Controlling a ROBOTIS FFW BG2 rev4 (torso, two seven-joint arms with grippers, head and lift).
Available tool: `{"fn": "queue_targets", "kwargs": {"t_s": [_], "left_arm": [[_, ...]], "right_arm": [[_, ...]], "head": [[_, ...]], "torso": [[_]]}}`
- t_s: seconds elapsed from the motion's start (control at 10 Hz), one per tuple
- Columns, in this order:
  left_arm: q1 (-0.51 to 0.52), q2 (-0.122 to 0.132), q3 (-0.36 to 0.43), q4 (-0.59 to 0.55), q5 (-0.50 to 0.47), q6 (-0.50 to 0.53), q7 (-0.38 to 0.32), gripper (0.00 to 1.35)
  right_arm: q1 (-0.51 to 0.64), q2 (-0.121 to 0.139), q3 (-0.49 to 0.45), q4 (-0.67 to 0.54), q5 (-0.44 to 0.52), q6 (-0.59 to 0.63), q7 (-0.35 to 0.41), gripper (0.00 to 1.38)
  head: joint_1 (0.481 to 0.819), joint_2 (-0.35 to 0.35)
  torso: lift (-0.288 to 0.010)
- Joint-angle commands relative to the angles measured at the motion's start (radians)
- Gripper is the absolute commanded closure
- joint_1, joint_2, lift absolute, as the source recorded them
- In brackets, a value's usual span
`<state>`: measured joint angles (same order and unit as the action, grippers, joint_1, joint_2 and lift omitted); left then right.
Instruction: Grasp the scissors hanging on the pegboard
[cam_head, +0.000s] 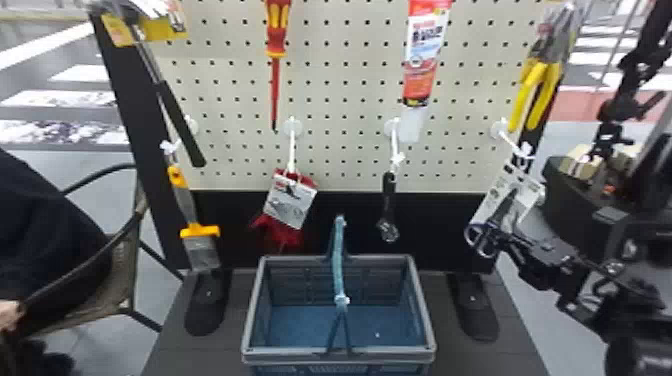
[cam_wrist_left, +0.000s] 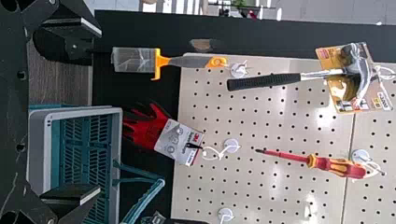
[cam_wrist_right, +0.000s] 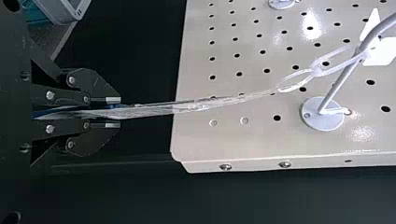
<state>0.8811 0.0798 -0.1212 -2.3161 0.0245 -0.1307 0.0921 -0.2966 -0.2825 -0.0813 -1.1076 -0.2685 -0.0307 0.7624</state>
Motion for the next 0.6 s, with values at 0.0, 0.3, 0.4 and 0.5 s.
{"fn": "queue_targets", "kwargs": {"t_s": [0.0, 0.3, 0.4, 0.5], "left_arm": [[0.0, 0.0, 0.0, -0.002, 0.0, 0.0, 0.0, 0.14], [0.0, 0.0, 0.0, 0.0, -0.001, -0.001, 0.0, 0.14], [0.0, 0.0, -0.002, 0.0, 0.0, -0.001, 0.0, 0.14], [0.0, 0.0, -0.002, 0.003, 0.0, -0.001, 0.0, 0.14]], "right_arm": [[0.001, 0.0, 0.0, -0.001, 0.002, -0.002, 0.0, 1.3], [0.001, 0.0, 0.0, -0.001, 0.002, 0.0, 0.0, 1.3], [0.001, 0.002, 0.0, -0.001, 0.002, 0.0, 0.0, 1.3], [0.001, 0.002, 0.0, -0.001, 0.002, 0.0, 0.0, 1.3]], "head": [[0.549, 0.0], [0.549, 0.0], [0.549, 0.0], [0.549, 0.0]], "torso": [[-0.1], [-0.1], [-0.1], [-0.1]]}}
